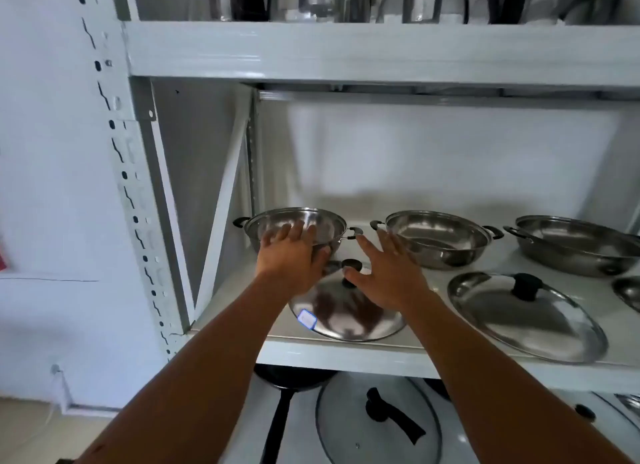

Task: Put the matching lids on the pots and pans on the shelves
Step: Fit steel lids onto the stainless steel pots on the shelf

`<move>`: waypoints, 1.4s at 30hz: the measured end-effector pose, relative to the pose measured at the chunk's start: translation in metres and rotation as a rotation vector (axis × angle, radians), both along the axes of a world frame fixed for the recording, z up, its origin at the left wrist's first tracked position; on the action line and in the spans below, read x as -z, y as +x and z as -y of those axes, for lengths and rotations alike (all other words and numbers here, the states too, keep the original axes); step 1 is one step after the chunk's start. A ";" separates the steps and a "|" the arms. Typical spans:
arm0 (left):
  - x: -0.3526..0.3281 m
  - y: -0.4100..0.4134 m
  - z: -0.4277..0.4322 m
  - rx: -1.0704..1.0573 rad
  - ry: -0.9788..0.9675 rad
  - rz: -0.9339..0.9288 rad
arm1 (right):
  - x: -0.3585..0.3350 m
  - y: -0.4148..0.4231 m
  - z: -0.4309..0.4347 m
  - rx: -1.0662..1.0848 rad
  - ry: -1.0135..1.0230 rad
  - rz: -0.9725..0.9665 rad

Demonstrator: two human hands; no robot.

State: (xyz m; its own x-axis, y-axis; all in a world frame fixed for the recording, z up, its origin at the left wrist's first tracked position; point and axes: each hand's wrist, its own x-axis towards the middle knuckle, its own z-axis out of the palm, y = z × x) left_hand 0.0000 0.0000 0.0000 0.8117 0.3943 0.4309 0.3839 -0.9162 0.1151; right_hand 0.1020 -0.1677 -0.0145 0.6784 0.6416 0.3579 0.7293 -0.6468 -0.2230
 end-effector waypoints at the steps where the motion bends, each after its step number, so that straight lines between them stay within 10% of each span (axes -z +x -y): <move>1: 0.002 0.002 -0.004 0.004 0.004 -0.003 | 0.003 0.004 -0.008 -0.021 -0.003 0.007; 26: 0.066 -0.004 -0.058 0.325 -0.045 0.427 | -0.116 0.035 -0.023 -0.104 0.423 -0.022; 33: 0.045 -0.024 -0.073 -0.065 -0.740 1.094 | -0.088 0.044 -0.126 -0.155 0.330 0.054; 42: 0.012 -0.001 -0.095 -0.105 -0.754 0.841 | -0.044 0.038 -0.170 -0.217 0.245 0.075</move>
State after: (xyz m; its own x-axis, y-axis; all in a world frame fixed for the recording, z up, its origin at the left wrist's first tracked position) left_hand -0.0012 0.0948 -0.0120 0.3241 0.8334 0.4477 -0.0050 -0.4717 0.8817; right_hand 0.1396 0.0021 0.0299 0.5017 0.6565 0.5632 0.8642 -0.4086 -0.2935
